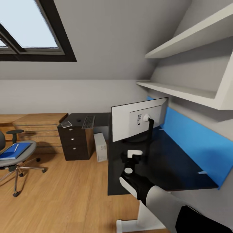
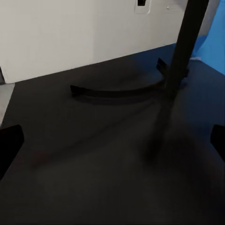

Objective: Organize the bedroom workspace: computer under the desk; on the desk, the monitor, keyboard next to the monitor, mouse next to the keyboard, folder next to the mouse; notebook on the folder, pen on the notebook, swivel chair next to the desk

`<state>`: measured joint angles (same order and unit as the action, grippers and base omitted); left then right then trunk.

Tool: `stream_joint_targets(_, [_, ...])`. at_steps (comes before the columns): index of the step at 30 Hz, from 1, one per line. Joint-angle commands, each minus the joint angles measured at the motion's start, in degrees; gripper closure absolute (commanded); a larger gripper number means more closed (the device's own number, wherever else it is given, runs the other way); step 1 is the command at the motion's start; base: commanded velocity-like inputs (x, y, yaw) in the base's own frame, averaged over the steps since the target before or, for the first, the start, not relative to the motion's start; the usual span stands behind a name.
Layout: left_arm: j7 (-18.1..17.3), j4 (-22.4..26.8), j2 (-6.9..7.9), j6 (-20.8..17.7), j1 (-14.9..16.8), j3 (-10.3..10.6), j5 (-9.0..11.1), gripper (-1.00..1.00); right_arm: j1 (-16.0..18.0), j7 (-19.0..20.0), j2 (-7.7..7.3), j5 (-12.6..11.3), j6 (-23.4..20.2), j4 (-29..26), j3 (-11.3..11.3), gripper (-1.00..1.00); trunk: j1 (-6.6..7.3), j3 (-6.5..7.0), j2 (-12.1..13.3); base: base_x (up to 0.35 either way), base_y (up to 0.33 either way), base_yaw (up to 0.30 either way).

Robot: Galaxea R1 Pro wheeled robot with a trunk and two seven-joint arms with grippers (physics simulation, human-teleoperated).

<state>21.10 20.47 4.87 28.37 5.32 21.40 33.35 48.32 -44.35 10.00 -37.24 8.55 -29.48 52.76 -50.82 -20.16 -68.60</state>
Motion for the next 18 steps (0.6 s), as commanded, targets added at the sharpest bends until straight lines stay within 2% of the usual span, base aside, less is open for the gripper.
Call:
stream_joint_targets(1, [0.44,0.0,0.03,0.09,0.04,0.5,0.23,-1.0,0.11,-0.32,0.0,-0.59,0.52,-0.01,0.46,-1.0,-0.01,-0.07,-0.05,0.0,0.304,0.0])
stream_joint_targets(5, [0.4,-0.14,-0.03,-0.01,0.04,0.62,0.15,-1.0,0.11,-0.43,0.0,0.13,0.51,-1.06,3.5,-1.0,-0.01,-0.07,-0.05,0.0,0.305,0.0])
stream_joint_targets(7, [0.37,-0.15,-0.04,-0.09,0.04,0.81,0.1,-1.0,0.11,-2.03,0.0,0.44,0.51,-1.42,4.49,-1.0,-0.01,-0.07,-0.05,0.05,0.296,0.0])
stream_joint_targets(12, [0.35,-0.16,-0.04,-0.14,0.04,0.98,-0.02,-1.0,0.11,-4.62,0.0,0.64,0.5,-2.94,5.03,-1.0,-0.01,-0.07,-0.05,0.175,0.272,0.0])
stream_joint_targets(18, [0.35,-0.15,-0.04,-0.04,0.04,1.01,-0.08,-1.0,0.11,-5.21,0.0,0.67,0.43,-4.31,5.07,-1.0,-0.01,-0.07,-0.05,0.216,0.28,0.0])
